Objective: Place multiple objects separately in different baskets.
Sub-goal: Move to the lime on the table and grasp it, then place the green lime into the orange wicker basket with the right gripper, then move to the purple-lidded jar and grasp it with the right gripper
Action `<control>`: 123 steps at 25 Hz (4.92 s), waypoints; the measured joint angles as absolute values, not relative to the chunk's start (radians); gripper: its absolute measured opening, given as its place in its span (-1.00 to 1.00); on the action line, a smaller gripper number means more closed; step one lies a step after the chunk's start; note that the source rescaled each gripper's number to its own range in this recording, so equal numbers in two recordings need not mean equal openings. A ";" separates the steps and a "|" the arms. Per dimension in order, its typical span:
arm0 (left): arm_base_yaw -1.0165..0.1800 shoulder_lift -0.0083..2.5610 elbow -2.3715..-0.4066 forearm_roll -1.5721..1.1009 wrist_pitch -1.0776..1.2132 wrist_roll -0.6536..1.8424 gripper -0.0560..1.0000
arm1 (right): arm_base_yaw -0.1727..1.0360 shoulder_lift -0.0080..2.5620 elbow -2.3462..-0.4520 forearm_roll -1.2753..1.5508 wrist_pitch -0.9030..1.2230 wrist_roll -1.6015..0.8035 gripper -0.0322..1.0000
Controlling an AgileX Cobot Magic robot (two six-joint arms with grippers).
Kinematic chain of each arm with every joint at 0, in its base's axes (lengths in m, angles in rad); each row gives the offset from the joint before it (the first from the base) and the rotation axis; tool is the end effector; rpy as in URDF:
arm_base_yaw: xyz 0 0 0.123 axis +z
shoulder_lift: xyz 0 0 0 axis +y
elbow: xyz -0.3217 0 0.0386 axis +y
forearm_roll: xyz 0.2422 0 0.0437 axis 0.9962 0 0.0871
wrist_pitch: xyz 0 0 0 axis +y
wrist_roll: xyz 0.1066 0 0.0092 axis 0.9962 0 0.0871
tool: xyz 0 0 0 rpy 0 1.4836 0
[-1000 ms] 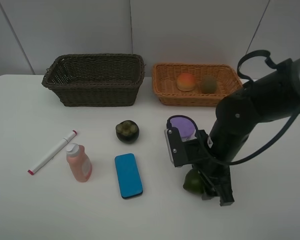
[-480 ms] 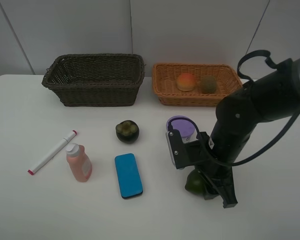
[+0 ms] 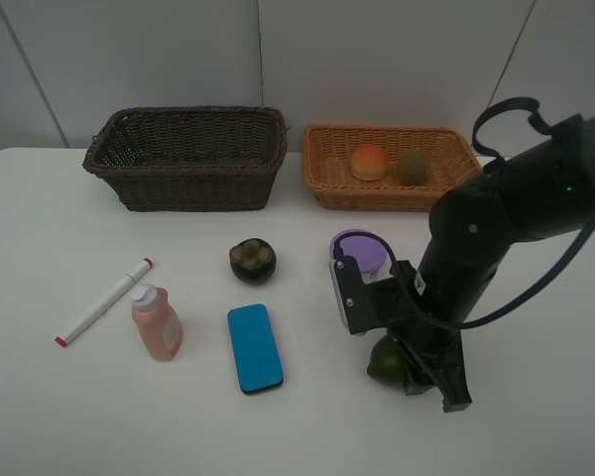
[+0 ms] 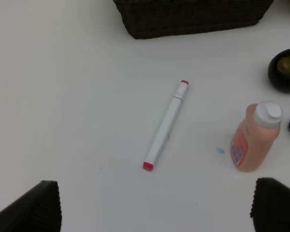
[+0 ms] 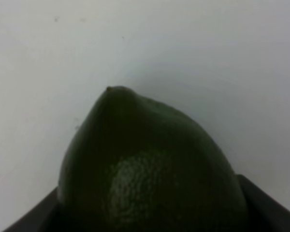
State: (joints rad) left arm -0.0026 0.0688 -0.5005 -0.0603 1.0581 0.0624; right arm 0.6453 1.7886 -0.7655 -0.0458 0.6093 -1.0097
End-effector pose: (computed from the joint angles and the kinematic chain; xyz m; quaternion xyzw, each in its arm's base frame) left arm -0.0249 -0.0056 0.2698 0.0283 0.8690 -0.0154 0.4937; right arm 0.2200 0.1621 0.1378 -0.7486 0.6628 -0.0154 0.0102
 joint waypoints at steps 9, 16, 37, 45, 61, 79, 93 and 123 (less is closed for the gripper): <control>-0.003 0.069 -0.500 -0.060 1.058 0.062 1.00 | 0.645 1.660 -0.765 -0.100 0.611 -1.010 -0.74; -0.003 0.069 -0.500 -0.060 1.058 0.062 1.00 | 0.613 1.559 -0.802 -0.153 0.623 -1.009 -0.74; -0.003 0.069 -0.500 -0.060 1.058 0.062 1.00 | 0.243 1.750 -1.190 -0.061 0.217 -0.579 -0.74; -0.003 0.069 -0.500 -0.060 1.058 0.062 1.00 | 0.164 1.913 -1.305 0.026 0.159 -0.515 -0.74; -0.003 0.069 -0.500 -0.060 1.058 0.062 1.00 | 0.109 2.023 -1.314 0.053 0.154 -0.515 -0.74; -0.003 0.069 -0.500 -0.060 1.058 0.062 1.00 | 0.109 2.027 -1.314 0.083 0.152 -0.515 -0.23; -0.003 0.069 -0.500 -0.060 1.058 0.062 1.00 | 0.109 2.027 -1.314 0.098 0.145 -0.515 0.99; -0.003 0.069 -0.500 -0.060 1.058 0.062 1.00 | 0.146 1.916 -1.314 0.146 0.257 -0.450 0.99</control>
State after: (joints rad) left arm -0.0026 0.0688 -0.5005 -0.0603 1.0581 0.0624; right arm 0.1456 1.9160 -1.3137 0.1456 0.2567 -0.4498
